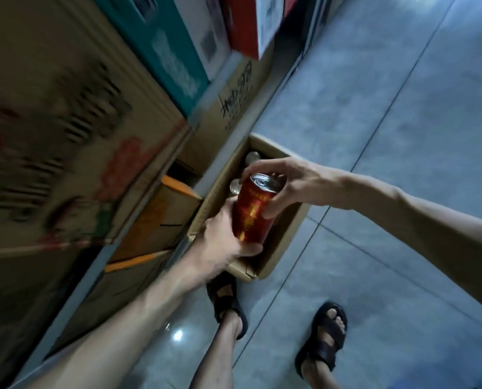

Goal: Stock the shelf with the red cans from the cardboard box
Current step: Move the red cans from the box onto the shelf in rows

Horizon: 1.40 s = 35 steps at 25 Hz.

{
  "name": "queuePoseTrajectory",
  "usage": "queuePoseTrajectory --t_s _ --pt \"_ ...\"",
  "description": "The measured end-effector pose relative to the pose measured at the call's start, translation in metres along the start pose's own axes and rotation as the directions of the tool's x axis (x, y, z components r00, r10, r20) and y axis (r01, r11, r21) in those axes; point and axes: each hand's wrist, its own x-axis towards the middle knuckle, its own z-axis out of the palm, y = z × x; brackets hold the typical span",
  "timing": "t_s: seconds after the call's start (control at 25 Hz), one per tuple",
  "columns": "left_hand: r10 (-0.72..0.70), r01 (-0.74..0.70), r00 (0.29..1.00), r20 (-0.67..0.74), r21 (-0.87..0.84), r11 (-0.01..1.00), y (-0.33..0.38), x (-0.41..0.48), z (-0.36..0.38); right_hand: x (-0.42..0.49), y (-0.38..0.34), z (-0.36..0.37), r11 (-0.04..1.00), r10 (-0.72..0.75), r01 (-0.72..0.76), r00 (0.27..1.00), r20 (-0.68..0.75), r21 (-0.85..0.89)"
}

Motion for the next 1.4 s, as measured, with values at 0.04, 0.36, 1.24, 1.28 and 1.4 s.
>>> queuePoseTrajectory --t_s 0.04,0.36,1.24,1.28,1.4 --pt "0.013 -0.013 1.000 0.007 -0.064 0.998 0.023 -0.020 -0.017 -0.021 -0.034 -0.009 1.000 -0.028 0.028 0.999 0.028 -0.002" --pt "0.204 -0.174 0.978 0.043 -0.368 0.914 0.196 -0.210 -0.147 -0.179 -0.286 -0.023 0.989 -0.127 0.135 0.984 0.125 -0.061" --pt "-0.019 -0.175 0.781 -0.624 -0.249 0.952 0.228 -0.389 -0.286 -0.187 -0.531 0.103 0.939 -0.293 0.271 0.953 -0.081 -0.210" --pt "-0.030 -0.171 0.772 -0.635 -0.253 0.952 0.224 -0.389 -0.286 -0.180 -0.531 0.107 0.937 -0.288 0.262 0.954 -0.085 -0.231" --pt "-0.066 -0.179 0.768 -0.637 -0.312 0.933 0.209 -0.382 -0.287 -0.154 -0.529 0.112 0.932 -0.268 0.239 0.961 -0.073 -0.274"
